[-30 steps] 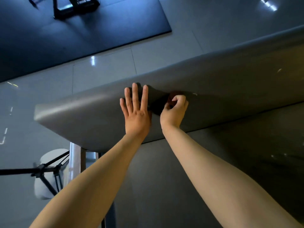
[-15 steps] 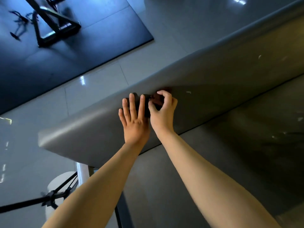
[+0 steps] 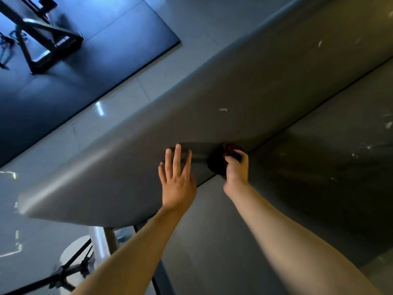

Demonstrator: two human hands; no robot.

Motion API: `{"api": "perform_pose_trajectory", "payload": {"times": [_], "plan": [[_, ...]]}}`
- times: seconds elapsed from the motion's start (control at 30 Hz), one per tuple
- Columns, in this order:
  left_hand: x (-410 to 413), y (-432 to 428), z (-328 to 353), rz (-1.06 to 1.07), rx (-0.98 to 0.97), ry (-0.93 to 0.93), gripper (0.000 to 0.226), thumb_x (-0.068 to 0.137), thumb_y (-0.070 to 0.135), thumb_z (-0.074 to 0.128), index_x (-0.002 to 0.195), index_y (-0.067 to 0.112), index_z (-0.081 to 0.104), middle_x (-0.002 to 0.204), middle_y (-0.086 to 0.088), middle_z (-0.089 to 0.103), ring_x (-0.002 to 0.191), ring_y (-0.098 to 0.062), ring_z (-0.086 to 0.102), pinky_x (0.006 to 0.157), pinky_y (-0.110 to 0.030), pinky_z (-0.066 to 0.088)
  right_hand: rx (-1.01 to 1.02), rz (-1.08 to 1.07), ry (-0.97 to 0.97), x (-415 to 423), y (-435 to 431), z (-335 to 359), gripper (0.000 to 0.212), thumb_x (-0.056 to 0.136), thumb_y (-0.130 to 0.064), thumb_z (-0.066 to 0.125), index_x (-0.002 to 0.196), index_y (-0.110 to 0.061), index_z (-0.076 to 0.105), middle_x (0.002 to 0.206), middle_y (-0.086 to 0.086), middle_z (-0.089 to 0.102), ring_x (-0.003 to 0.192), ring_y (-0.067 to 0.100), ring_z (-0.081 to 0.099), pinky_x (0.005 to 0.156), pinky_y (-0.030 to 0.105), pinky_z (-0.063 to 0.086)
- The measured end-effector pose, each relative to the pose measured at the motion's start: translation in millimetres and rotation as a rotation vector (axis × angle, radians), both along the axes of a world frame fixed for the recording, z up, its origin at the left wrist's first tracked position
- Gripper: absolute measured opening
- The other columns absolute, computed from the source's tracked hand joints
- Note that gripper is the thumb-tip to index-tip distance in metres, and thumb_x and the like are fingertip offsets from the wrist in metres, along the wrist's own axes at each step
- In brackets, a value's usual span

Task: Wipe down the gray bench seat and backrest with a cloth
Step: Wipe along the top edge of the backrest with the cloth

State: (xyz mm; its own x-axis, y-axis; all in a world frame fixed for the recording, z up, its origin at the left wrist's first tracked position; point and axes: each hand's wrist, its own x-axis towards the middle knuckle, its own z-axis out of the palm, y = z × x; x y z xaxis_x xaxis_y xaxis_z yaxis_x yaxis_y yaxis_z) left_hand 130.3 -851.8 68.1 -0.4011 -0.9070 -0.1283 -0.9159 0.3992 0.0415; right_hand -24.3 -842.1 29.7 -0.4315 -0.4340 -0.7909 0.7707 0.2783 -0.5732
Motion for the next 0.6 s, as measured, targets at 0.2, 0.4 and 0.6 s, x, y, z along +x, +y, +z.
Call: {"api": "perform_pose_trajectory", "payload": {"times": [0.2,0.4,0.6], "plan": [[3.0,1.4,-59.9,0.042,0.014,-0.068,0.102,0.096,0.019,0.052,0.152,0.024,-0.034,0.153,-0.004,-0.05,0.14,-0.032,-0.047,0.114,-0.055,-0.023,0.081,-0.129,-0.133,10.4,-4.9,-55.0,0.039,0.099,0.001,0.047,0.114,-0.034,0.052,0.12,0.005,0.056,0.111,0.031,0.058,0.102,0.05,0.052],[11.1,-5.0,-80.2,-0.001,-0.033,-0.069,0.104,0.097,0.015,0.047,0.145,0.025,-0.045,0.149,-0.003,-0.055,0.136,-0.032,-0.052,0.109,-0.051,-0.035,0.078,-0.143,-0.066,32.5,-25.1,-62.8,0.035,0.096,0.001,0.047,0.108,-0.031,0.055,0.12,0.006,0.061,0.106,0.03,0.061,0.094,0.045,0.056],[10.1,1.1,-54.7,-0.025,0.07,-0.041,0.087,0.1,0.016,0.039,0.155,0.024,-0.029,0.148,0.001,-0.056,0.134,-0.027,-0.054,0.112,-0.051,-0.03,-0.055,-0.07,0.118,34.9,-29.7,-9.6,0.04,0.095,0.005,0.054,0.098,-0.034,0.062,0.11,-0.003,0.063,0.105,0.022,0.063,0.096,0.046,0.057]]}}
